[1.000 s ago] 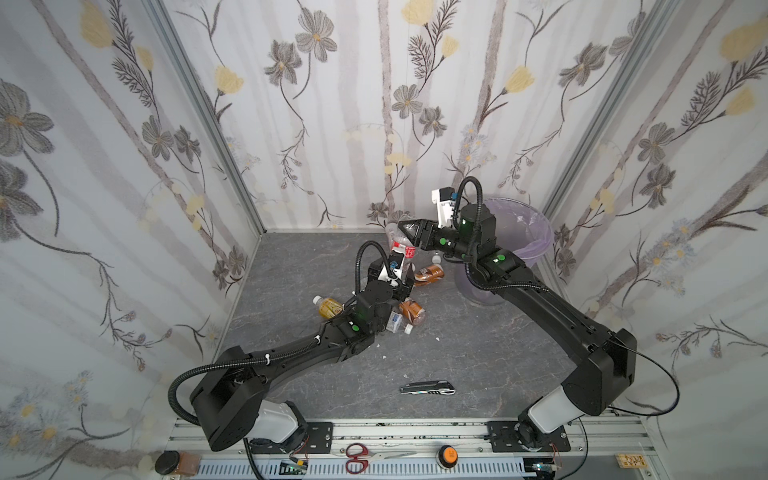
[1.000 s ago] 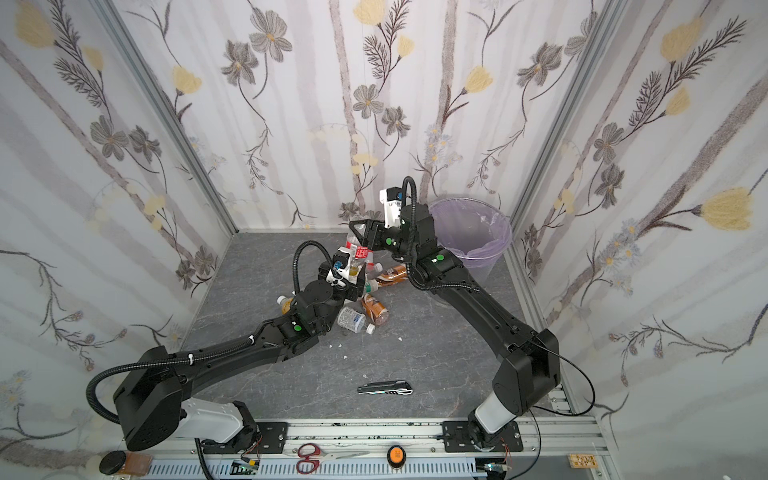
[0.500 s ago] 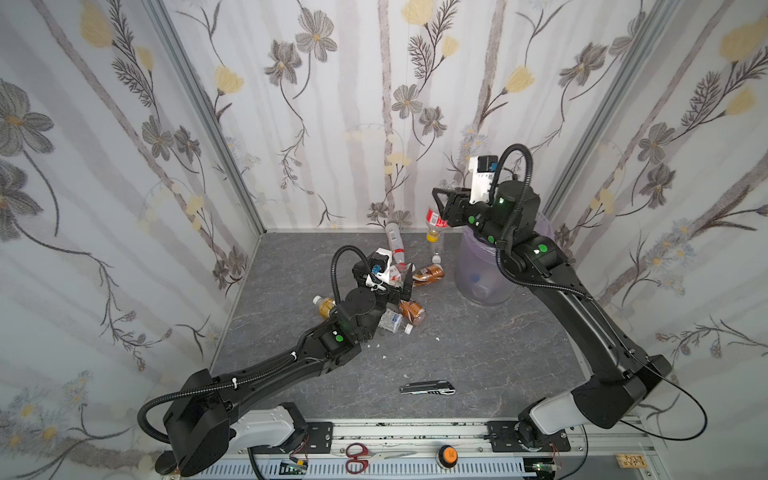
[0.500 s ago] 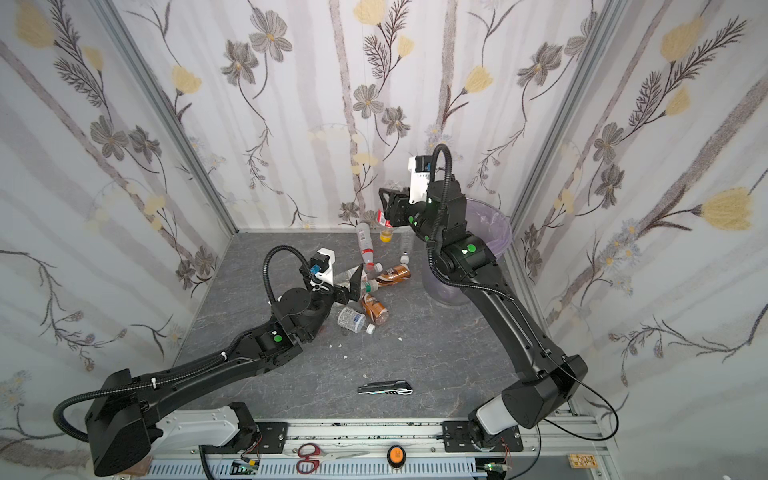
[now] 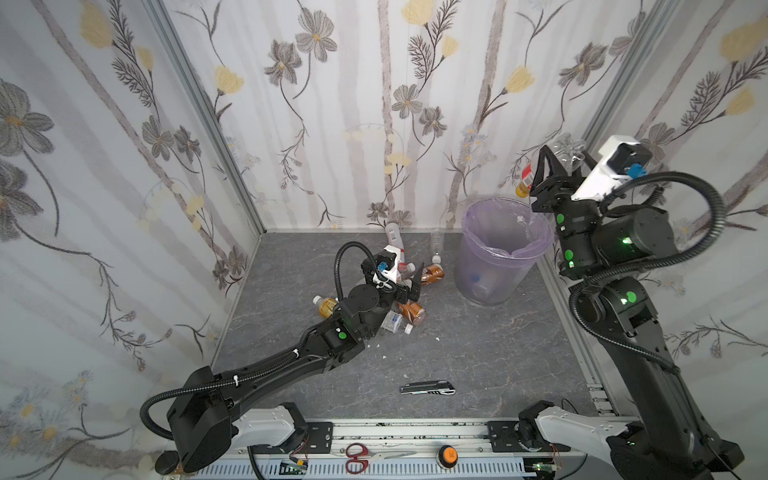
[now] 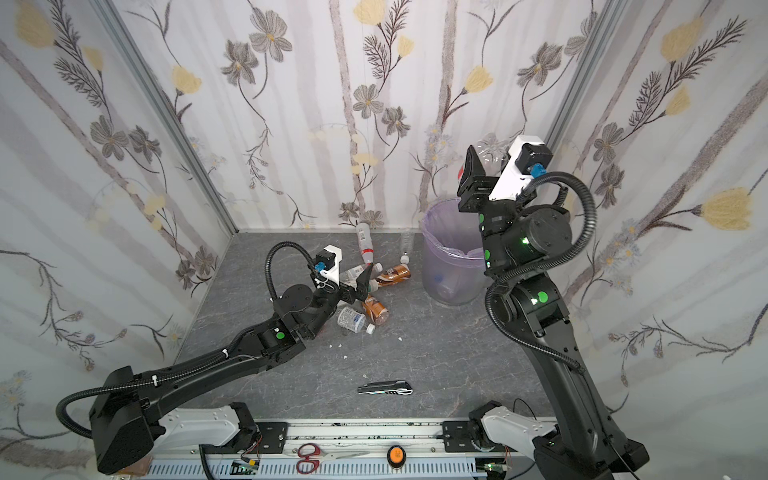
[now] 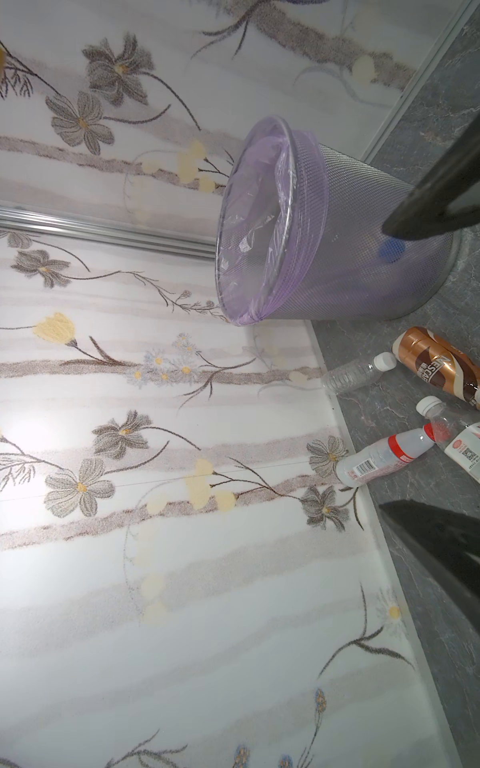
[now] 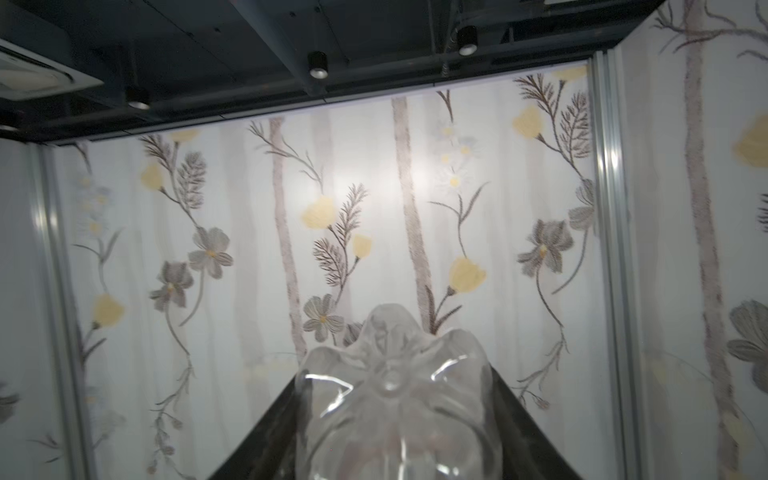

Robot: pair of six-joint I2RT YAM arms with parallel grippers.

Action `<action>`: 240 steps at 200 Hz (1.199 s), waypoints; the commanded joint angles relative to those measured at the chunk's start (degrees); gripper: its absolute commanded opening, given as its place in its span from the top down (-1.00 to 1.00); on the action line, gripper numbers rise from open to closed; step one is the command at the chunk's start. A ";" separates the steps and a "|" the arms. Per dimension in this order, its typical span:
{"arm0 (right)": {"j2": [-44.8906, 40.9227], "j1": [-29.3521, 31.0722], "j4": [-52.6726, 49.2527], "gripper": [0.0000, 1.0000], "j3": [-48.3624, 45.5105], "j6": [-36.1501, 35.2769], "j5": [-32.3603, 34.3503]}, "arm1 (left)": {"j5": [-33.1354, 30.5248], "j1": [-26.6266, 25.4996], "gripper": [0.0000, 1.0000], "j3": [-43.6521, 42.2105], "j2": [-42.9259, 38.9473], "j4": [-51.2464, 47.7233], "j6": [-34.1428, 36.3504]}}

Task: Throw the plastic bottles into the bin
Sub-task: 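Drop the red-labelled bottle into the bin with the right gripper while left gripper opens, then close the left gripper on the yellow-labelled tea bottle while right gripper withdraws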

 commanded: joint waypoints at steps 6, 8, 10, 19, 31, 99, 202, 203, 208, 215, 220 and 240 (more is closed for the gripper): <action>7.24 -10.71 -9.14 -0.14 -4.42 14.76 -6.41 | 0.32 -0.16 -1.00 0.21 0.35 0.71 -0.58; 7.36 -10.93 -9.50 -0.15 -4.51 15.16 -6.60 | 0.31 -0.16 -1.00 0.18 0.28 0.71 -0.64; 7.62 -11.49 -10.12 -0.19 -4.82 16.18 -7.04 | 0.29 -0.11 -1.00 0.21 0.22 0.64 -0.61; 7.01 -11.87 -10.02 -0.31 -6.36 17.05 -7.92 | 0.04 -0.25 -1.00 -0.07 -0.12 0.40 -0.68; 4.42 -11.48 -6.69 -0.45 -9.23 17.50 -8.98 | -0.53 -0.25 -1.00 -0.51 -0.44 0.27 -0.72; 0.29 -10.21 -7.47 -0.67 -9.15 16.70 -8.08 | -0.55 -0.33 -1.00 1.65 3.59 -0.44 -1.02; 2.77 -2.75 -5.27 -0.99 -13.46 19.21 -13.73 | -4.80 4.74 -1.00 11.62 9.68 -20.04 -14.10; 2.84 -2.56 -5.28 -0.99 -13.47 19.19 -13.73 | -4.85 4.84 -1.00 11.74 9.80 -20.35 -14.59; 3.33 -1.81 -5.28 -0.99 -13.68 19.17 -13.86 | -4.98 5.40 -1.00 11.73 9.92 -21.24 -16.33; 4.00 -0.59 -5.28 -0.99 -13.99 19.21 -14.28 | -4.61 6.13 -1.00 11.00 9.70 -21.67 -18.30; 4.57 0.45 -5.28 -0.99 -14.24 19.17 -14.59 | -3.70 6.86 -1.00 10.31 9.27 -21.85 -19.63; 6.29 3.69 -5.53 -0.99 -15.03 18.92 -14.92 | 1.13 10.62 -1.00 8.73 7.41 -24.97 -26.85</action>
